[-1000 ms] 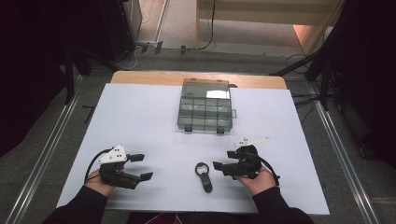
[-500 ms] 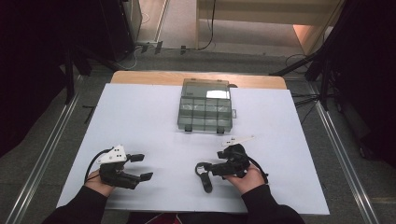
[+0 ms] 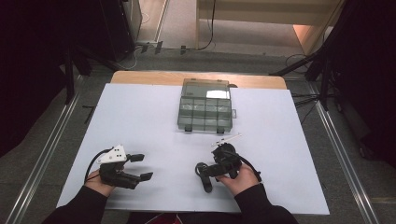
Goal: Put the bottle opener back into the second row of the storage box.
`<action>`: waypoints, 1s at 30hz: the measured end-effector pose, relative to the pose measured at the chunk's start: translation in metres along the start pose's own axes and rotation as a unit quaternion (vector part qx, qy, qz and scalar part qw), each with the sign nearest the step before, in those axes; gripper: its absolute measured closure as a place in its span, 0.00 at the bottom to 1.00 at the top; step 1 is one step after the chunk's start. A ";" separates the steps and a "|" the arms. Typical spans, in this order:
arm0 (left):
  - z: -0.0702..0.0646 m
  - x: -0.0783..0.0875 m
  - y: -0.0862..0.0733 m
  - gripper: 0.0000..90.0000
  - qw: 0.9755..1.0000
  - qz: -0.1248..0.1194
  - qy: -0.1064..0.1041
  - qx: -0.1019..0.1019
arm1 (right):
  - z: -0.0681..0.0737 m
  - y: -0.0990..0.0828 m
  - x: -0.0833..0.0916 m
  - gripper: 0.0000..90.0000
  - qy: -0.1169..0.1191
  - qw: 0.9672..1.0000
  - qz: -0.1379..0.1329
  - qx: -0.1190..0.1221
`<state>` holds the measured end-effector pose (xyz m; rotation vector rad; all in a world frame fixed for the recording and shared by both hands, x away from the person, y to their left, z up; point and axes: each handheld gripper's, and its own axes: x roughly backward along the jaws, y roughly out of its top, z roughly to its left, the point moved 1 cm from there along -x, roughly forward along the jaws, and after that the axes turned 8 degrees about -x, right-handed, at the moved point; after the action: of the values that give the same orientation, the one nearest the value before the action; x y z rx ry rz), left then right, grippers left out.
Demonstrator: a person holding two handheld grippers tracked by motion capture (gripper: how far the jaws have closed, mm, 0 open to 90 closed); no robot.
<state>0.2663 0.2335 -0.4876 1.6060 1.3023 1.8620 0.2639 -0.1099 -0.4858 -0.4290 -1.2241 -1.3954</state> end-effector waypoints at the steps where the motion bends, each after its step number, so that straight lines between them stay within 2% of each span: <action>1: 0.000 0.000 0.000 0.23 1.000 0.000 0.000 0.000 | 0.000 0.000 0.000 0.28 0.000 1.000 0.000 0.000; 5: 0.000 0.000 0.000 0.23 1.000 0.000 0.000 0.000 | 0.005 0.001 0.000 0.29 -0.007 1.000 0.020 -0.004; 6: 0.000 0.000 0.000 0.23 1.000 0.000 0.000 0.000 | 0.007 0.001 -0.001 0.29 -0.016 0.999 0.030 -0.010; 8: 0.000 0.000 0.000 0.23 1.000 0.000 0.000 0.000 | 0.009 0.000 -0.001 0.29 -0.018 0.999 0.042 -0.017; 12: 0.000 0.000 0.000 0.23 1.000 0.001 0.001 0.000 | 0.013 -0.001 -0.002 0.30 -0.021 0.998 0.054 -0.019; 15: 0.000 0.000 0.000 0.23 1.000 0.000 0.001 -0.001 | 0.015 -0.001 -0.004 0.31 -0.025 0.997 0.065 -0.029; 24: 0.000 0.000 0.000 0.23 1.000 -0.001 0.001 0.000 | 0.021 -0.002 -0.008 0.33 -0.044 0.994 0.097 -0.034; 30: 0.000 0.000 0.000 0.23 1.000 -0.001 0.000 0.000 | 0.024 -0.002 -0.013 0.35 -0.047 0.992 0.114 -0.033</action>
<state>0.2661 0.2335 -0.4875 1.6044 1.3035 1.8621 0.2563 -0.0838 -0.4879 -0.6664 -1.1655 -1.2332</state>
